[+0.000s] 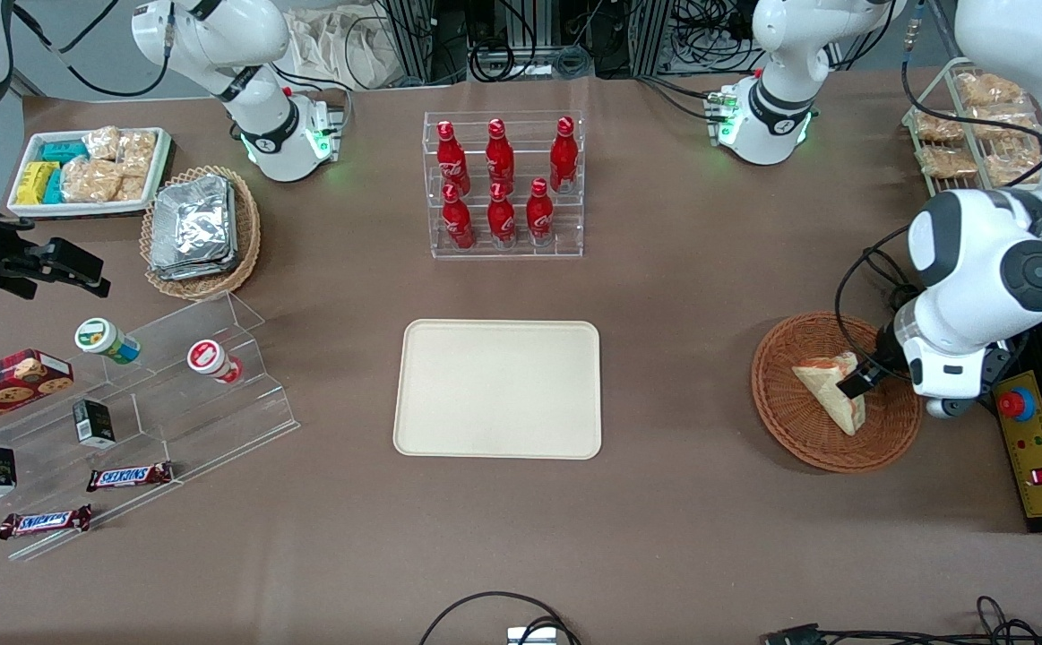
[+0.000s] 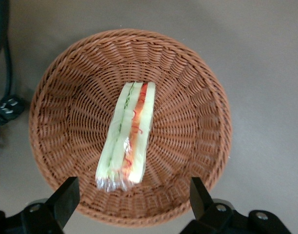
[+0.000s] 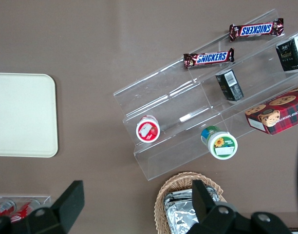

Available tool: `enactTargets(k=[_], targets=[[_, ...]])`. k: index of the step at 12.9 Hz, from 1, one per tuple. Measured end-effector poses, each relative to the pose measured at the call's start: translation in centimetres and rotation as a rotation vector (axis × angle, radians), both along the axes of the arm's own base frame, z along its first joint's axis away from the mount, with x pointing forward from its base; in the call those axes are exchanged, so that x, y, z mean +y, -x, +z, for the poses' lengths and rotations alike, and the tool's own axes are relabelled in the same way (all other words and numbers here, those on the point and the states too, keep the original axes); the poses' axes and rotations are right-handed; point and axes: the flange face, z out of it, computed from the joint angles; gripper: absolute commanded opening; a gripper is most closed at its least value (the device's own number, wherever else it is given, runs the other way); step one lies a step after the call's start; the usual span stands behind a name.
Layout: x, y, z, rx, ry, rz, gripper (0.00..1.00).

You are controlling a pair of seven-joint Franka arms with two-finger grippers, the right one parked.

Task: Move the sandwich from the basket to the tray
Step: 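Close the left gripper on the sandwich's edge, then lift the sandwich and carry it over the cream tray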

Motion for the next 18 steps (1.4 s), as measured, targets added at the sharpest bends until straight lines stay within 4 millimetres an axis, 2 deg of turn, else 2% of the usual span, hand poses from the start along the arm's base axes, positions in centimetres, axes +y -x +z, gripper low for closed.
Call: enactTargets(k=[2,8,9,10,11,13,14,16,18], targets=[[0.7,0.6,-2.4,0.013,0.008,0.012,1.0],[2.3,0.6,-6.5,0.049,0.031,0.04,0.99],[2.3,0.6,-7.2,0.055,0.035,0.041,0.85],[2.3,0.7,-7.6,0.062,0.037,0.04,0.54],[2.3,0.7,-7.9,0.065,0.038,0.039,0.29],[2.2,0.6,-7.8,0.064,0.037,0.036,0.05],[2.0,0.6,-7.7,0.066,0.036,0.033,0.0],[1.6,0.6,-6.8,0.112,0.03,0.021,0.0],[0.5,-0.3,-3.5,0.175,0.017,0.001,0.0]])
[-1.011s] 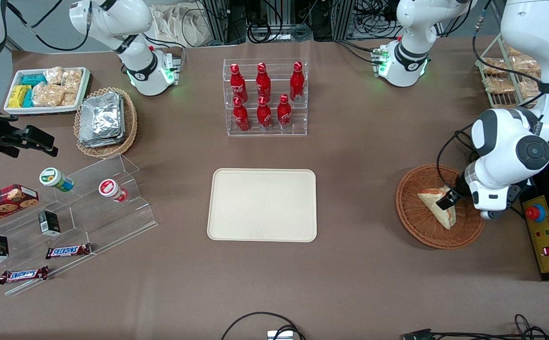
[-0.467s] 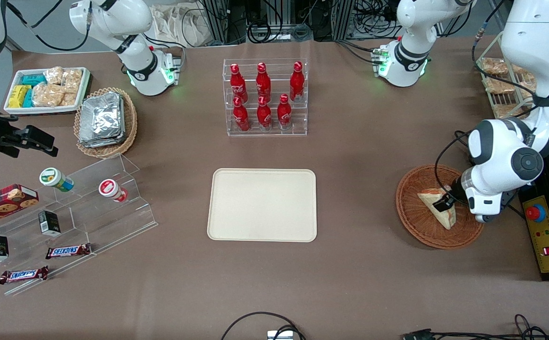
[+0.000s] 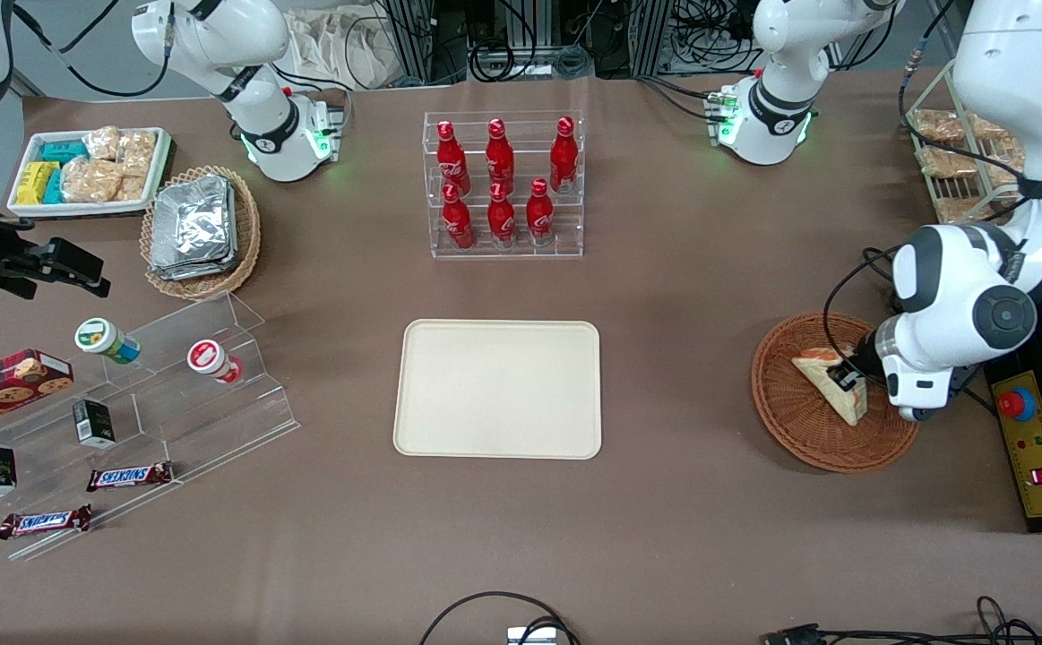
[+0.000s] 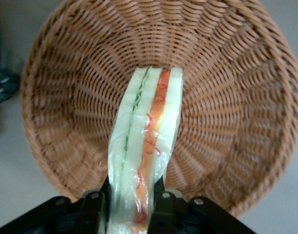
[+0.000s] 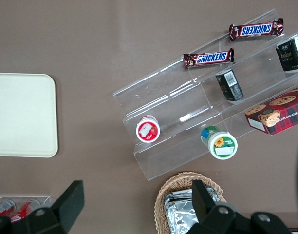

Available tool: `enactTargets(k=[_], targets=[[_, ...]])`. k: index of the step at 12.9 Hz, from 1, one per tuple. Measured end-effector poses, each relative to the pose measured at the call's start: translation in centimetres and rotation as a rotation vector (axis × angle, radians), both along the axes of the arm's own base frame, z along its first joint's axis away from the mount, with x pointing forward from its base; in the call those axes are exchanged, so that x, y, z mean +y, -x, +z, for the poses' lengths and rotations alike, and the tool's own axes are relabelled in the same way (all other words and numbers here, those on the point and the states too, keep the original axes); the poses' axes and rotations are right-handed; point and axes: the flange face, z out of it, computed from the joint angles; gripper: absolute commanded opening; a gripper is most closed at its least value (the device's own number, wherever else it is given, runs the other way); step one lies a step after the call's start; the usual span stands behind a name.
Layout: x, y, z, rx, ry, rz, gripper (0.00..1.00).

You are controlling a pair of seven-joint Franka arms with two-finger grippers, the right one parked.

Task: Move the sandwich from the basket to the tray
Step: 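Lift the sandwich and carry it over the cream tray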

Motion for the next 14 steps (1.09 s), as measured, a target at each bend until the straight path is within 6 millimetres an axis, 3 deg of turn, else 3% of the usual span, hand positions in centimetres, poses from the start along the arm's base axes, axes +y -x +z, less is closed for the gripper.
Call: enactTargets(k=[3,6,8,9,11,14], targets=[[-4.0,-2.0,7.6,0.04,-0.011,-0.069,0.0],[-12.5,-2.0,14.3,0.06,-0.021,-0.202,0.0],[-18.8,-0.8,17.0,0.043,-0.022,-0.303,0.0],[-21.7,-0.1,17.5,0.033,-0.019,-0.349,0.0],[-26.8,1.1,15.9,0.042,-0.008,-0.433,0.0],[-34.2,1.2,10.1,-0.004,0.054,-0.53,0.0]])
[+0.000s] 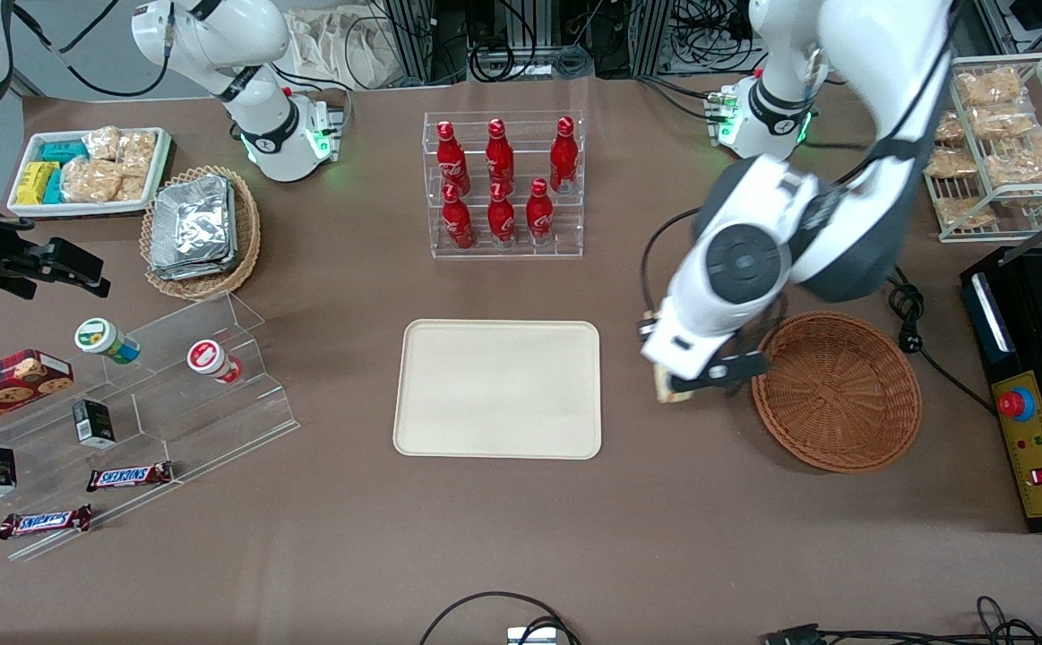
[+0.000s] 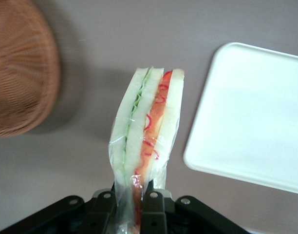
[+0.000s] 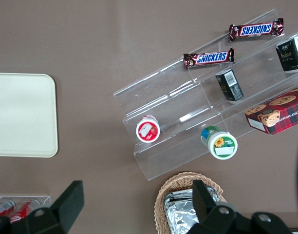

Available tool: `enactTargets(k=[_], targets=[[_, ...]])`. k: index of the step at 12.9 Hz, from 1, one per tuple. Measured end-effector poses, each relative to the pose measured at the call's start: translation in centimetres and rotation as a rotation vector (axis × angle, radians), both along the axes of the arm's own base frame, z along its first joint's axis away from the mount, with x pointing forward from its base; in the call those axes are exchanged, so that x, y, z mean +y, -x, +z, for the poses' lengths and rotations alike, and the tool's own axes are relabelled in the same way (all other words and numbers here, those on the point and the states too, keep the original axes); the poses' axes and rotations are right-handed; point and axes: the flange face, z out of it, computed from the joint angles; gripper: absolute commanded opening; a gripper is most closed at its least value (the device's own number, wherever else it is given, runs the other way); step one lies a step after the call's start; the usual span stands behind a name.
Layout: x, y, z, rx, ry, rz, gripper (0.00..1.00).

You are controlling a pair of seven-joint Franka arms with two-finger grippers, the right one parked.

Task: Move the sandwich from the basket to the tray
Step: 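Lift the sandwich and carry it over the cream tray, then lower the sandwich onto the tray and open the left gripper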

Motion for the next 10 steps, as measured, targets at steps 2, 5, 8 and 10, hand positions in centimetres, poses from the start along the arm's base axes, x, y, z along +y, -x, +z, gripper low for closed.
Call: enactTargets(k=[2,5,8,10], targets=[[-3.5,0.5,-4.5,0.005,0.032,-0.041,0.0],[-7.0,0.5,-10.5,-0.025,0.098,-0.038,0.0],[-8.9,1.3,-13.8,-0.023,0.095,-0.047,0.0],[-8.9,1.3,-14.8,-0.039,0.061,-0.073,0.35]])
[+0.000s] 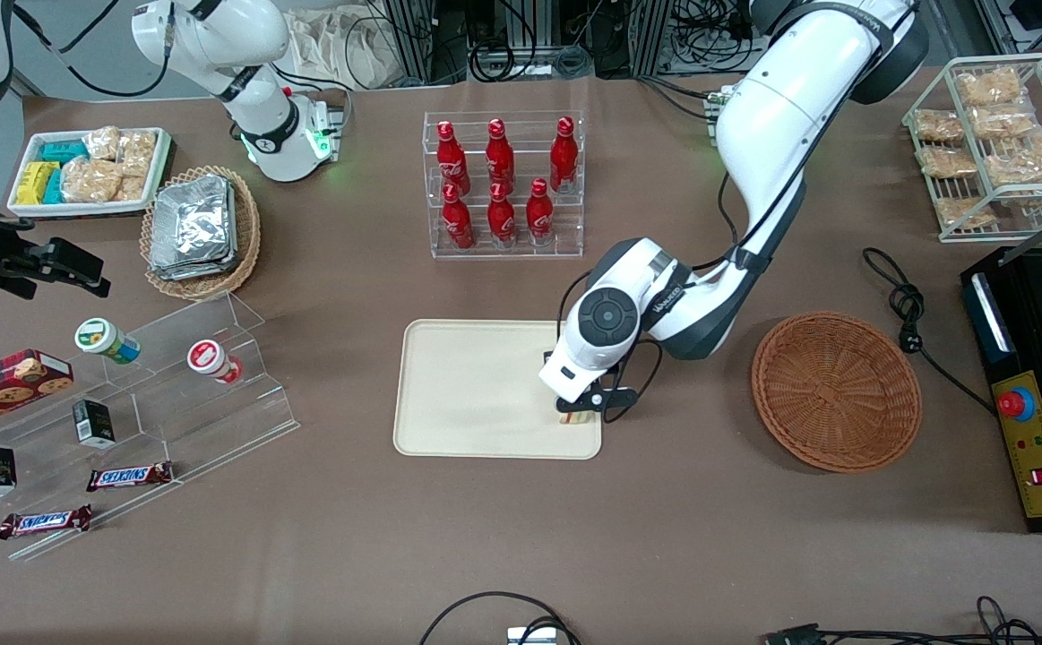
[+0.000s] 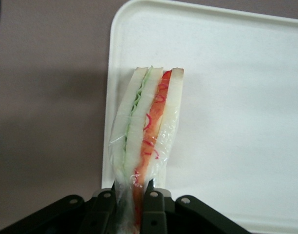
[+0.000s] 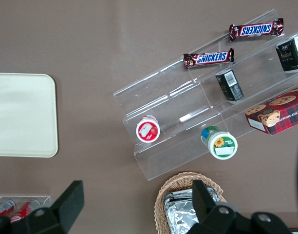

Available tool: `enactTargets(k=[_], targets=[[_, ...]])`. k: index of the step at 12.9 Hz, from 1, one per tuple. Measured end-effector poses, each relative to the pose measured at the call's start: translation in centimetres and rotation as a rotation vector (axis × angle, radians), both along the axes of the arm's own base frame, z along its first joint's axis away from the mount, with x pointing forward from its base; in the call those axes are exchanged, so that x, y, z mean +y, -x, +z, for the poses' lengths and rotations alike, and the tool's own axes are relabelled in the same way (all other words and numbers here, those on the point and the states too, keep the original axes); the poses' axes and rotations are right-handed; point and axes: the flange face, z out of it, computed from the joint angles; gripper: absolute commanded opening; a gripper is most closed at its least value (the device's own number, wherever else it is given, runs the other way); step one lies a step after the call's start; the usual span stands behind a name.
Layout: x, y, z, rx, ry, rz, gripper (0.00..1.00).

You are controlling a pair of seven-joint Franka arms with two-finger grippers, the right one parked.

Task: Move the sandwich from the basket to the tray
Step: 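Lower the sandwich onto the tray and open the left gripper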

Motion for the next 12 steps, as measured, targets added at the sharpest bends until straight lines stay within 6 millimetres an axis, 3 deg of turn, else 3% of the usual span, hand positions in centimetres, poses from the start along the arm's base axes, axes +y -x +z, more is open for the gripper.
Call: enactTargets(k=[1,7,10,12], targets=[[0.1,-0.1,-0.2,-0.008,-0.011,-0.008,0.99],[0.0,-0.7,0.8,-0.042,-0.014,-0.018,1.0],[0.0,-1.4,3.8,-0.08,-0.002,0.004,1.0],[0.6,-1.2,7.3,-0.083,-0.033,0.028,1.0]])
